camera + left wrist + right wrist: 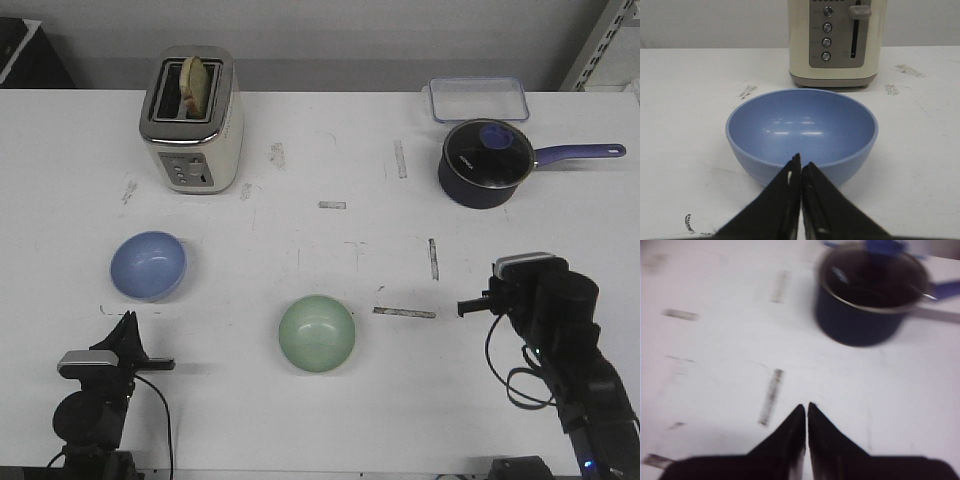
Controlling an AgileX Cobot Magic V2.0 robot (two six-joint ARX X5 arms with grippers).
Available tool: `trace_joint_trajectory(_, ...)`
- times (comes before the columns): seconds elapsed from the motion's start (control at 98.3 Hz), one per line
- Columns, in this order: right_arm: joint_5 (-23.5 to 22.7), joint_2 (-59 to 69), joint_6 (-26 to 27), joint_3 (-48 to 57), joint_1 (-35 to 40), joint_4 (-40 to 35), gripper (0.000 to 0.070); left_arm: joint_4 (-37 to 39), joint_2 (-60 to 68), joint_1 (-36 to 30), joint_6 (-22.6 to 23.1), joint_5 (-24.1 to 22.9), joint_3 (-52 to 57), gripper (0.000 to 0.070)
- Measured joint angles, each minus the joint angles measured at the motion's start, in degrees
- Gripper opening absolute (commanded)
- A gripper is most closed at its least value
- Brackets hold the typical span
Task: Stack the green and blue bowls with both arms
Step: 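Retract the right gripper back toward the robot, then reach the left gripper to the light blue bowl and grip its rim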
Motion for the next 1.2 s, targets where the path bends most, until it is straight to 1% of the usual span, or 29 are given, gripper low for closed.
trace_joint_trajectory(0.173,3.21,-9.09,0.94,-12.61,-1.75,5.27,0.0,0.02,0.0,0.0,0.0,0.0,0.0,0.0002)
trace_joint_trajectory(0.285,3.41,-13.57,1.64,-18.53,-1.75,5.9,0.0,0.35,0.0,0.0,-0.02,0.0,0.0,0.0001)
trace_joint_trajectory(0.397,3.41,-16.5,2.4,-19.87,-1.75,6.03,0.0,1.86,0.0,0.0,-0.02,0.0,0.02,0.0001)
trace_joint_trajectory(0.519,3.41,-18.4,2.6,-19.87,-1.75,7.78,0.0,1.31,0.0,0.0,-0.07,0.0,0.46,0.0001)
trace_joint_trajectory(0.6,3.41,-18.6,2.62,-19.85,-1.75,8.31,0.0,0.42,0.13,0.0,-0.11,0.0,3.1,0.0001)
trace_joint_trajectory(0.732,3.41,-18.29,2.62,-19.85,-1.75,8.11,0.0,0.59,1.66,0.0,-0.13,-2.16,13.4,0.0001)
trace_joint_trajectory(0.783,3.41,-18.29,2.62,-19.85,-1.75,8.13,0.0,0.72,3.65,0.0,-0.07,-3.08,18.67,0.0001)
trace_joint_trajectory(0.855,3.41,-18.29,2.62,-19.85,-1.75,8.13,0.0,-0.76,8.24,0.0,0.33,-3.15,26.64,0.0001)
trace_joint_trajectory(0.926,3.41,-18.29,2.62,-19.85,-1.75,8.13,0.0,-5.09,14.45,0.0,1.18,-3.15,34.99,0.0001)
trace_joint_trajectory(1.089,3.41,-18.29,2.64,-19.85,-1.75,8.11,0.0,-18.84,30.73,0.0,1.77,-3.15,54.14,0.0007)
trace_joint_trajectory(1.129,3.37,-18.29,2.64,-19.85,-1.75,8.11,0.0,-22.12,34.51,0.0,1.77,-3.15,58.66,0.0034)
trace_joint_trajectory(1.2,3.26,-18.29,2.62,-19.85,-1.75,8.11,0.0,-27.26,40.65,0.0,1.66,-3.15,65.7,0.0176)
